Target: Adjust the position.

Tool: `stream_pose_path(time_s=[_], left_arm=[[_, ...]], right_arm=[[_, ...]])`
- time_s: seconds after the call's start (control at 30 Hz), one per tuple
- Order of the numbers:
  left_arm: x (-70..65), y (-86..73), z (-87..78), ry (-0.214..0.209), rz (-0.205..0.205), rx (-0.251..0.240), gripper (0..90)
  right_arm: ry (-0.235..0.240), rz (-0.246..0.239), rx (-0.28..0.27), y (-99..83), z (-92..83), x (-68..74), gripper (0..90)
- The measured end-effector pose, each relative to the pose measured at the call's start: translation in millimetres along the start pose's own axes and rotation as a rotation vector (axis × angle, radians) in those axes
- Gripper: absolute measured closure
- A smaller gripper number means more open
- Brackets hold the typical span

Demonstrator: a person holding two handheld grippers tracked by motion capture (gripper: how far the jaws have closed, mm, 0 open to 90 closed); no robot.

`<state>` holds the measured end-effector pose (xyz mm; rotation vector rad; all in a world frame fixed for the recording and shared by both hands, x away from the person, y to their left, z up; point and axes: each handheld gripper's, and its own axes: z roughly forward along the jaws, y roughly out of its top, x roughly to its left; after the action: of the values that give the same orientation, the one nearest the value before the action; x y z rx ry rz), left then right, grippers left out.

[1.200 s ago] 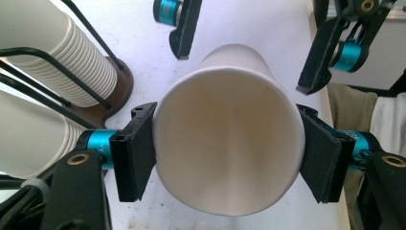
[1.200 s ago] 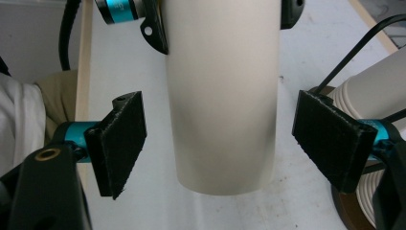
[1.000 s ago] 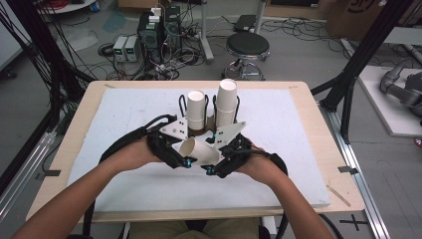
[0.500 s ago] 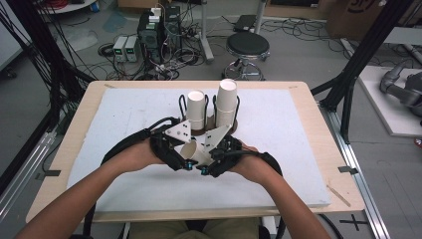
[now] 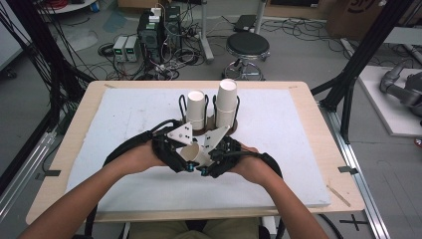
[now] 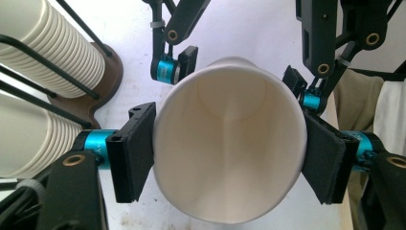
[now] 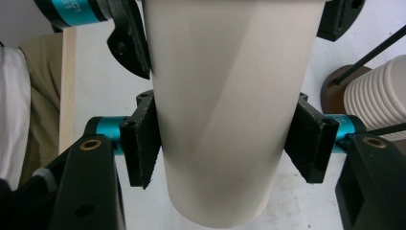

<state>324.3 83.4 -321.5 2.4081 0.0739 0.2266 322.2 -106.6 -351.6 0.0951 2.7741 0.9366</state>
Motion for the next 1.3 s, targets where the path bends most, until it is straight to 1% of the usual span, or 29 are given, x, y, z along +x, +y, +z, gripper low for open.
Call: stream_pose_path(time_s=[0.03, 0.1, 0.13, 0.17, 0.2, 0.23, 0.27, 0.33, 0.4, 0.47, 0.5, 0.57, 0.67, 0.7, 0.73, 0.77, 0.8, 0.93, 1.03, 1.1, 1.23, 1.3], left_arm=[[-0.1, -0.9, 0.6, -0.002, 0.002, -0.014, 26.8], [0.1, -2.8, 0.6, 0.01, -0.009, -0.039, 20.4], [0.4, -4.4, -0.2, 0.016, -0.019, -0.059, 18.3], [0.9, -6.9, -1.0, 0.016, -0.03, -0.086, 18.0], [0.9, -10.1, -1.9, 0.016, -0.045, -0.117, 18.0], [1.6, -14.4, -3.4, 0.01, -0.064, -0.151, 18.0], [1.6, -17.3, -4.2, 0.009, -0.075, -0.17, 18.0], [2.1, -26.6, -5.7, 0.006, -0.111, -0.237, 18.0], [2.4, -33.7, -6.5, 0.001, -0.133, -0.285, 17.5], [2.4, -41.3, -7.6, 0.016, -0.165, -0.347, 17.2], [2.2, -45.0, -7.8, 0.022, -0.188, -0.384, 17.2], [3.3, -52.9, -9.5, 0.035, -0.218, -0.436, 17.2], [3.8, -63.4, -10.7, 0.054, -0.264, -0.514, 17.2], [4.0, -66.7, -11.2, 0.058, -0.277, -0.53, 17.0], [3.8, -69.7, -11.3, 0.066, -0.295, -0.544, 17.0], [3.9, -72.6, -11.5, 0.078, -0.306, -0.55, 17.0], [4.2, -75.6, -11.7, 0.088, -0.315, -0.56, 16.9], [5.2, -89.1, -12.6, 0.138, -0.377, -0.615, 16.9], [5.7, -98.1, -12.8, 0.17, -0.414, -0.646, 16.9], [5.0, -104.6, -12.1, 0.208, -0.424, -0.659, 16.9], [3.8, -117.6, -9.5, 0.264, -0.457, -0.687, 16.9], [3.3, -123.7, -8.5, 0.288, -0.473, -0.696, 16.9]], right_arm=[[0.003, 0.0, -0.002, -0.5, 0.6, 0.0, 36.8], [0.016, 0.011, -0.001, -1.9, 2.4, 1.1, 36.8], [0.02, 0.009, 0.002, -3.0, 3.4, 1.4, 36.8], [0.021, 0.013, -0.005, -4.5, 4.1, 1.4, 36.8], [0.027, 0.027, -0.016, -6.4, 3.7, 1.4, 36.8], [0.03, 0.041, -0.027, -8.6, 2.8, 1.3, 36.8], [0.026, 0.046, -0.044, -11.7, 1.6, 0.5, 36.7], [0.028, 0.066, -0.07, -16.8, 0.6, -0.6, 36.8], [0.038, 0.092, -0.105, -22.9, -0.5, -1.3, 36.7], [0.041, 0.116, -0.13, -28.8, -2.3, -1.7, 36.7], [0.039, 0.128, -0.147, -31.8, -3.0, -1.9, 36.7], [0.044, 0.154, -0.181, -38.1, -5.0, -2.5, 36.7], [0.037, 0.19, -0.219, -47.0, -8.1, -3.5, 36.7], [0.037, 0.203, -0.231, -49.8, -9.3, -3.8, 36.7], [0.026, 0.213, -0.242, -52.7, -10.7, -4.4, 36.7], [0.022, 0.223, -0.257, -55.4, -11.8, -4.9, 36.7], [0.012, 0.231, -0.27, -58.2, -13.1, -5.3, 36.7], [-0.035, 0.265, -0.315, -67.2, -17.6, -4.4, 36.7], [-0.065, 0.276, -0.354, -74.2, -21.1, -3.5, 36.7], [-0.089, 0.288, -0.379, -78.9, -23.8, -3.3, 36.5], [-0.149, 0.316, -0.432, -89.5, -31.0, -4.2, 36.1], [-0.174, 0.328, -0.45, -94.6, -34.9, -4.6, 35.7]])
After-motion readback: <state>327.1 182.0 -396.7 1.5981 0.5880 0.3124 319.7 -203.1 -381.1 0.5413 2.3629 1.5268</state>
